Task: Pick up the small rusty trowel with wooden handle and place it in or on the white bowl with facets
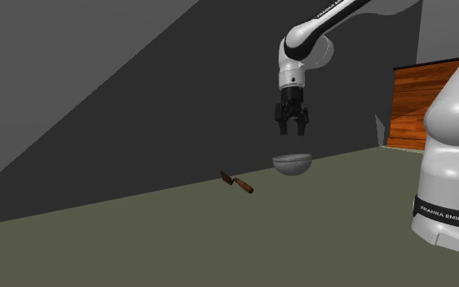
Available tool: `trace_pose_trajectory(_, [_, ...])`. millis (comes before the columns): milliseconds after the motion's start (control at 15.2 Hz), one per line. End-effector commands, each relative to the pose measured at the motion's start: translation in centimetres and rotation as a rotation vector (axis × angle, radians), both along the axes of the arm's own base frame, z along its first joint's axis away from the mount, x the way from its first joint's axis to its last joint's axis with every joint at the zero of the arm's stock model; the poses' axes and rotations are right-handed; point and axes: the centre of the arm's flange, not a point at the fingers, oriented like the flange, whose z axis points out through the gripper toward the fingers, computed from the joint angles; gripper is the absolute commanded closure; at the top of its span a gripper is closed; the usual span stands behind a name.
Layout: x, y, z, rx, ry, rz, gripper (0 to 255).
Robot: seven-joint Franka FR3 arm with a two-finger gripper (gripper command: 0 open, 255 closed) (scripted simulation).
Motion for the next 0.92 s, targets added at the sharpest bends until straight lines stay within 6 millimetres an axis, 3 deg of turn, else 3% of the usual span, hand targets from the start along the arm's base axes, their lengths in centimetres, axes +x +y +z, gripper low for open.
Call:
trace_pose_trajectory(0, [1.7,0.8,-1.8,-0.001,-0.011,-0.002,0])
trace_pose_trajectory(858, [13.5,6.4,-11.7,-0.009,-0.075,-0.013,0])
